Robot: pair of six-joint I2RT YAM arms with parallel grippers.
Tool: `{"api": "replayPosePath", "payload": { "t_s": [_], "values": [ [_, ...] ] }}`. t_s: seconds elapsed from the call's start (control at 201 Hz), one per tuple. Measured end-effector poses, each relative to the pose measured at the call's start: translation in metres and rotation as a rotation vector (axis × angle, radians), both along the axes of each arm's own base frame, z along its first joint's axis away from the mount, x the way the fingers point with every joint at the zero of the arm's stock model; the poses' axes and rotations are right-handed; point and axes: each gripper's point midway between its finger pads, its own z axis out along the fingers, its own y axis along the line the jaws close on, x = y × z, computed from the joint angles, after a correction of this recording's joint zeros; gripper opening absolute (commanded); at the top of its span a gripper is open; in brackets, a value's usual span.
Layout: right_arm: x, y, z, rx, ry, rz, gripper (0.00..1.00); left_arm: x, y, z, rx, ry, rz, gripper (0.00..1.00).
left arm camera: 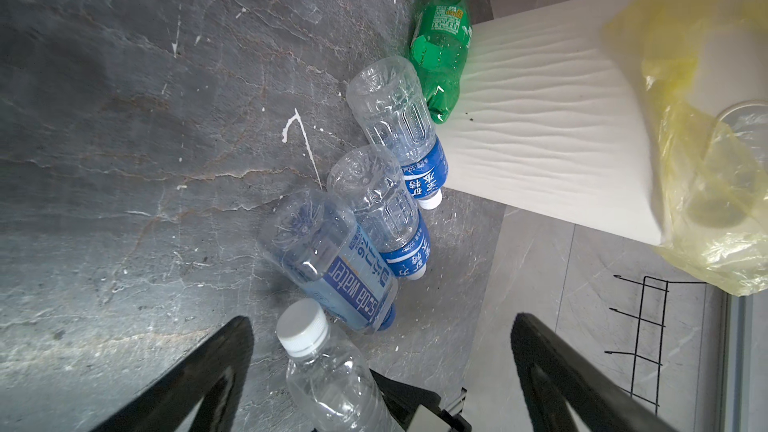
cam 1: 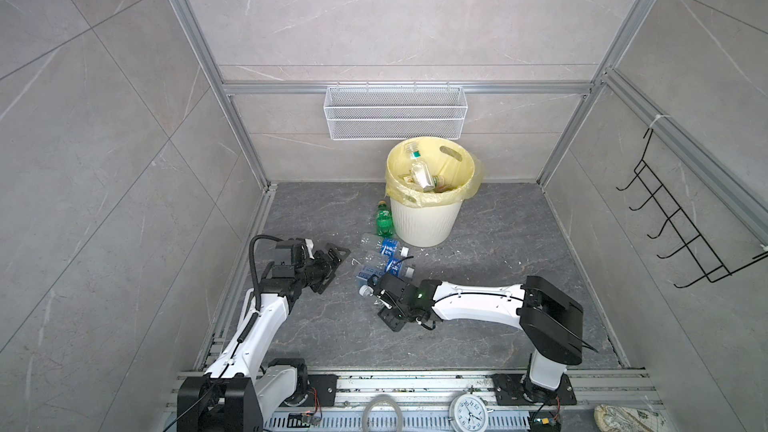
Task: Throw the plastic bottles in the bin
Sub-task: 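Lift the unlabelled bottle and carry it over the bin with the right gripper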
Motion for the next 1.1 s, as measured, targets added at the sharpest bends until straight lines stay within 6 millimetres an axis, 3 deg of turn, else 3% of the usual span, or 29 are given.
{"api": "replayPosePath", "payload": {
  "t_s": [0.115, 0.294, 0.483, 0.627, 0.816, 0.991, 1.095],
  "values": [
    [0.004, 0.008, 0.027, 0.048, -0.027, 0.007, 0.56, 0.006, 0.002, 0.016, -0.004, -0.032, -0.001, 1.0],
    [0.015, 0.02, 0.079, 0.117, -0.099, 0.011, 0.56, 0.022, 0.008, 0.06, 0.011, -0.136, 0.0, 1.0],
    [0.046, 0.027, 0.136, 0.186, -0.197, -0.047, 0.55, 0.032, 0.008, 0.105, 0.017, -0.238, -0.01, 1.0],
    [0.077, 0.018, 0.174, 0.224, -0.262, -0.122, 0.55, 0.034, 0.005, 0.129, 0.003, -0.291, -0.029, 1.0],
    [0.115, 0.01, 0.223, 0.26, -0.34, -0.203, 0.55, 0.033, -0.002, 0.143, -0.034, -0.319, -0.059, 1.0],
    [0.151, -0.012, 0.283, 0.308, -0.437, -0.299, 0.54, 0.037, -0.009, 0.17, -0.047, -0.387, -0.087, 1.0],
    [0.165, -0.031, 0.325, 0.353, -0.505, -0.366, 0.55, 0.037, -0.026, 0.196, -0.054, -0.45, -0.136, 1.0]
  ]
}}
